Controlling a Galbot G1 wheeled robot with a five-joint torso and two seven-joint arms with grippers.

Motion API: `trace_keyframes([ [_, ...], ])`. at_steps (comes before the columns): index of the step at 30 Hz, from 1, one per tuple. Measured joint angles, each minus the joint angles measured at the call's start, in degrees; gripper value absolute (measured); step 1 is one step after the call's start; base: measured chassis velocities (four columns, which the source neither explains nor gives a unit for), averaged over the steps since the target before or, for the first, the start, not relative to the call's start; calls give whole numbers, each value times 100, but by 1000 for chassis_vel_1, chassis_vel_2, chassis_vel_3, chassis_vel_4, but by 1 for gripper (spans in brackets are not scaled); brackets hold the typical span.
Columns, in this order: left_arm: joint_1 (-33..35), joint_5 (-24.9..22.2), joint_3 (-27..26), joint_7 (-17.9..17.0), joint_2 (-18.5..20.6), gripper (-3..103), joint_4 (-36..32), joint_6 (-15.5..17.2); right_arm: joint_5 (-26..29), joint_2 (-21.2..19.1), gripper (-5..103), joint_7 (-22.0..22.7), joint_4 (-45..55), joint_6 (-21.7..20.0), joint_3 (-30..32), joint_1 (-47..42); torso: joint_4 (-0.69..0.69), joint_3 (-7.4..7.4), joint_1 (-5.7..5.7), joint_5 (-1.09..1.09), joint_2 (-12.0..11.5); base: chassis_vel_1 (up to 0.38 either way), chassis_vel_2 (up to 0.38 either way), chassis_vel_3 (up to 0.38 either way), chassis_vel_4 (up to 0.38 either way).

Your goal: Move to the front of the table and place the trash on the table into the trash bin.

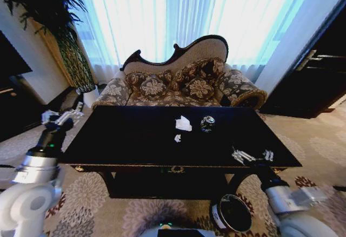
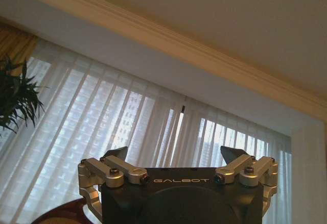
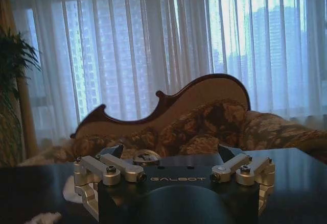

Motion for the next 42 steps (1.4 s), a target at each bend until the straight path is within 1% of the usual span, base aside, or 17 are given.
trace_keyframes([
  [3, 73, 10, 2, -48, -1, 100, -52, 26, 145, -50, 100, -29, -4, -45, -33, 140, 1, 0, 0, 1, 0, 0, 0, 0, 0],
  [7, 181, -77, -201, -83, 25, 100, -164, 55, 222, -163, 100, -237, -39, 46, -39, 325, 0, 0, 0, 0, 0, 0, 0, 0, 0],
  [9, 211, -124, -345, -142, 41, 100, -180, 99, 327, -314, 100, -337, -209, 68, -52, 492, 1, -1, -1, 0, 0, 0, 0, 0, 0],
  [12, 211, -133, -345, -188, 43, 100, -182, 143, 422, -437, 100, -353, -335, 58, -61, 588, 1, 0, -1, 0, 0, 0, 0, 0, 0],
  [15, 198, -122, -185, -238, 47, 100, -182, 213, 585, -829, 100, -404, -837, 64, -75, 868, 0, 0, 0, 0, 0, 0, 0, 0, 0],
  [18, 195, -111, -151, -239, 56, 100, -182, 224, 635, -955, 100, -423, -1006, 70, -90, 986, 0, 0, 0, 1, 0, 0, 0, 0, 0],
  [20, 199, -102, -140, -243, 98, 100, -182, 235, 880, -1261, 100, -437, -1358, 43, -199, 1299, 1, 0, 0, 1, 0, 0, 0, 0, 0],
  [23, 203, -101, -147, -244, 123, 100, -182, 235, 943, -1344, 100, -466, -1480, 37, -260, 1415, 1, 0, 0, 0, 0, 0, 0, 0, 0],
  [26, 240, -108, -249, -246, 167, 100, -180, 235, 958, -1480, 100, -722, -1812, 120, -417, 1697, 0, 0, 0, 1, 0, 0, 0, 0, 0],
  [28, 250, -112, -277, -247, 172, 100, -180, 235, 960, -1506, 100, -775, -1859, 140, -443, 1732, 1, 0, 0, 0, 0, 0, 0, 0, 0],
  [29, 271, -122, -349, -247, 179, 100, -179, 235, 977, -1622, 100, -998, -2041, 221, -540, 1884, 0, 0, 0, 1, 0, 0, 0, 0, 0],
  [31, 271, -121, -378, -249, 162, 100, -178, 235, 1005, -1780, 100, -1215, -2259, 326, -674, 2065, 0, 0, 0, 1, 0, 0, 0, 0, 0],
  [33, 269, -113, -375, -249, 144, 100, -178, 235, 1005, -1828, 100, -1254, -2322, 345, -714, 2116, 0, 0, 0, 1, 0, 0, 0, 0, 0],
  [36, 300, 70, -184, -260, -31, 100, -176, 235, 963, -2044, 100, -1654, -2731, 518, -936, 2380, 1, 0, 0, 0, 0, 0, 0, 0, 0],
  [37, 300, 70, -184, -260, -31, 100, -176, 235, 963, -2044, 100, -1654, -2731, 518, -936, 2380, 1, 0, 0, 0, 0, 0, 0, 0, 0],
  [40, 319, 176, -87, -259, -114, 100, -174, 232, 1000, -2147, 100, -1883, -2915, 579, -1139, 2521, 0, 0, 0, 0, 0, 0, 0, 0, 0],
  [42, 316, 189, -87, -259, -116, 100, -173, 231, 968, -2179, 100, -1882, -2992, 582, -1244, 2591, 0, 0, 0, 0, 0, 0, 0, 0, 0],
])
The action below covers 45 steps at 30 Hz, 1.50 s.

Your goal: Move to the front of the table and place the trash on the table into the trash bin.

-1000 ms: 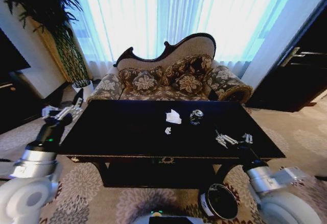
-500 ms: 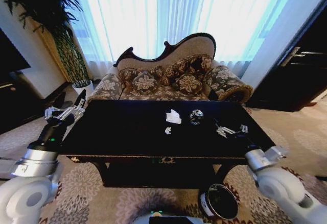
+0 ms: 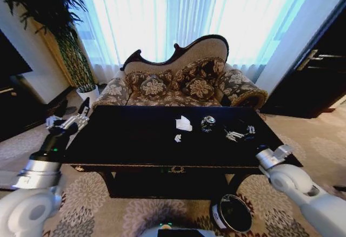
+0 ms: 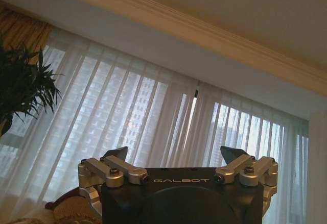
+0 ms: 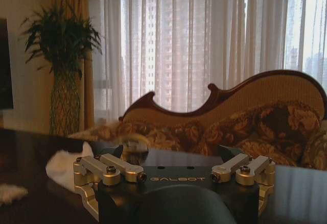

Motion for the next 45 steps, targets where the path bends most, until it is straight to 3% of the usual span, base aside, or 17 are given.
trace_keyframes([
  [3, 17, 14, -59, 0, 15, 100, 2, -5, -385, -84, 100, 82, -438, 14, -547, 507, 0, 0, 0, 0, 0, 0, 0, 0, 0],
  [7, 49, 17, -121, 0, 52, 100, 2, -5, -431, -95, 100, 100, -653, 17, -860, 840, 1, 0, 1, 0, 0, 0, 0, 0, 0],
  [38, -28, 35, -233, 5, 217, 100, 174, -44, -514, -153, 103, 268, -1091, -369, -2330, 2338, 1, 0, 0, -1, 0, 0, 0, 0, 0],
  [41, -28, 23, -265, 7, 223, 100, 207, -57, -453, -194, 91, 371, -950, -607, -2232, 2265, 1, 0, 0, -1, 0, 0, 0, 0, 0],
  [45, -47, 22, -261, 7, 223, 100, 233, -62, -410, -250, 81, 340, -887, -627, -2098, 2158, 1, 0, 0, -1, 0, 0, 0, 0, 0],
])
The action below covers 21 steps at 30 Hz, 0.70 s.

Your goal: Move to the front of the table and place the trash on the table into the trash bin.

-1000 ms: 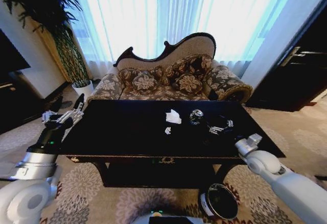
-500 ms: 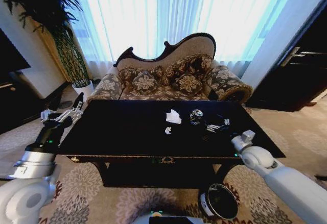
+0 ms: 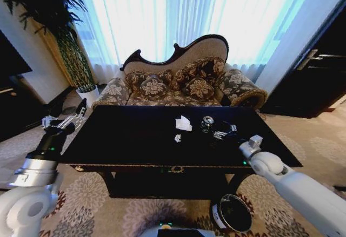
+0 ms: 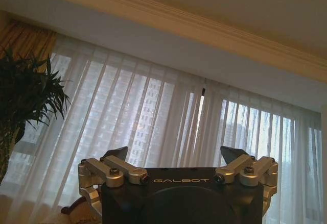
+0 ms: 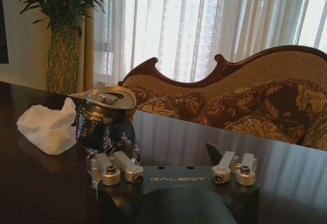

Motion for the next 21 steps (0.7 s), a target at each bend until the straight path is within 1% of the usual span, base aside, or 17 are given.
trace_keyframes([
  [1, -3, 2, 20, 1, -6, 100, 1, 0, 8, -12, 75, -19, 11, 0, 58, -54, 0, 0, 0, 0, 0, 0, 0, 0, 0],
  [2, -3, 2, 20, 1, -6, 100, 1, 0, 8, -12, 75, -19, 11, 0, 58, -54, 0, 0, 0, 0, 0, 0, 0, 0, 0],
  [4, -9, 16, 74, 1, -29, 100, 0, -1, 10, -19, 65, -62, 17, 15, 171, -180, -1, 0, 0, 0, 0, 0, 0, 0, 0],
  [5, -10, 21, 83, 1, -34, 100, -1, -1, 10, -20, 65, -73, 17, 25, 201, -218, 0, 0, 0, 0, 0, 0, 0, 0, 0],
  [7, -27, 50, 116, 2, -49, 100, 3, -5, -16, -20, 54, -150, 18, 78, 375, -457, -1, 0, 0, 2, 0, 0, 0, 0, 0],
  [8, -27, 50, 116, 2, -49, 100, 3, -5, -16, -20, 54, -150, 18, 78, 375, -457, -1, 0, 0, 2, 0, 0, 0, 0, 0],
  [10, -42, 82, 131, 2, -56, 100, 16, -8, -45, -42, 43, -207, 25, 127, 526, -655, -1, 0, 0, 1, 0, 0, 0, 0, 0],
  [11, -42, 82, 131, 2, -56, 100, 16, -8, -45, -42, 43, -207, 25, 127, 526, -655, -1, 0, 0, 1, 0, 0, 0, 0, 0],
  [13, -42, 89, 149, 1, -69, 100, 7, -9, -42, -54, 32, -256, 55, 159, 654, -827, -1, 0, 0, 1, 0, 0, 0, 0, 0],
  [14, -39, 90, 153, 1, -73, 100, -5, -10, -34, -55, 32, -282, 70, 180, 702, -889, -1, 0, 0, 1, 0, 0, 0, 0, 0],
  [16, -24, 90, 133, 0, -69, 100, -17, -22, 9, 0, 10, -332, 153, 238, 790, -1029, -1, 0, 0, 1, 0, 0, 0, 0, 0],
  [17, -18, 90, 131, -1, -69, 100, -17, -23, 9, 19, 5, -335, 159, 240, 790, -1031, -1, 0, 0, 1, 0, 0, 0, 0, 0],
  [21, -9, 96, 153, -1, -73, 100, -21, -28, -33, 88, 1, -345, 154, 240, 776, -1021, 0, 0, 0, 0, 0, 0, 0, 0, 0],
])
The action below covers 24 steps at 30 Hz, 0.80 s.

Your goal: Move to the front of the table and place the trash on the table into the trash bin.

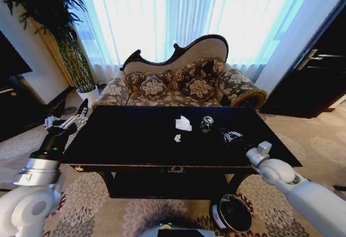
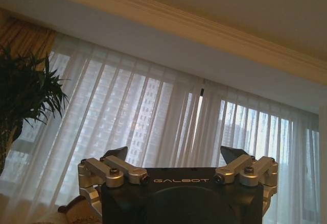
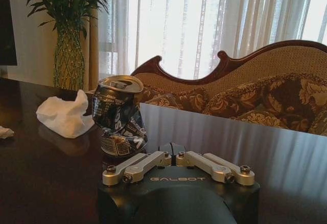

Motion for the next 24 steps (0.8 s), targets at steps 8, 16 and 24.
trace_keyframes([
  [8, -27, 6, 46, -2, 20, 100, 23, 0, -39, 3, 1, -39, -5, -27, 389, -354, -1, 0, 0, 1, 0, 0, 0, 0, 0],
  [16, -50, 18, 169, -3, -13, 100, 31, -5, -84, -48, 33, -61, 7, -76, 859, -677, 0, 0, 0, 0, 0, 0, 0, 0, 0],
  [24, -85, 85, 355, -12, 20, 100, 62, -3, -541, 11, 66, -156, 2, -305, 1243, -961, 0, 0, 0, 1, 0, 0, 0, 0, 0],
])
